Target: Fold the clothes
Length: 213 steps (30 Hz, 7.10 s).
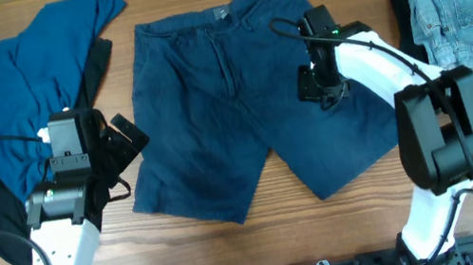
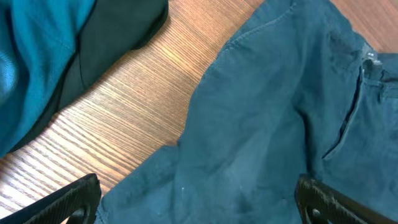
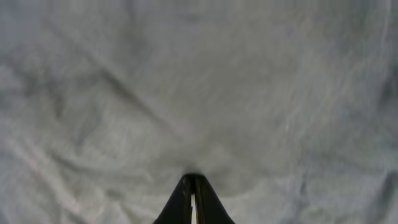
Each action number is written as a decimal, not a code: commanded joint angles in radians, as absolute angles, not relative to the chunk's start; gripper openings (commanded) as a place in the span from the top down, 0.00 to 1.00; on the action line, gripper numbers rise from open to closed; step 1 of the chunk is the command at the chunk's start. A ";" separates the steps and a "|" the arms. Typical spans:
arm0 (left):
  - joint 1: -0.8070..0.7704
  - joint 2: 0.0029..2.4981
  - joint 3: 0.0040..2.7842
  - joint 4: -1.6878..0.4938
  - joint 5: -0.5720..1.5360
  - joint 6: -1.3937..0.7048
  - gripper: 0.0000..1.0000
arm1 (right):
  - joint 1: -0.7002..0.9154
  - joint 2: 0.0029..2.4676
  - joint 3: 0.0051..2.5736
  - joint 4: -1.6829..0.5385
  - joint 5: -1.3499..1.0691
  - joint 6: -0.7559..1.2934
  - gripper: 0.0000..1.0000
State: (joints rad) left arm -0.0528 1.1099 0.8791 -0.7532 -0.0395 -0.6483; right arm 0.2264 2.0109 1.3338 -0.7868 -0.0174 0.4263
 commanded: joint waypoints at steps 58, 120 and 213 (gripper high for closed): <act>0.160 1.174 0.889 -0.530 -0.049 -0.378 0.00 | 0.429 2.137 1.824 -1.460 -0.124 0.427 0.79; 0.160 1.174 0.889 -0.527 -0.019 -0.377 0.00 | 0.074 2.047 1.395 -1.034 -0.094 0.309 0.96; -0.118 2.471 1.946 -0.583 0.133 -0.112 0.13 | 0.105 1.587 1.394 -1.018 -0.158 0.209 0.00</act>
State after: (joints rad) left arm -0.1135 2.4210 1.9388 -0.5728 0.1337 -0.1268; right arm 0.1005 1.5986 1.3823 -1.0157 -0.1390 0.2283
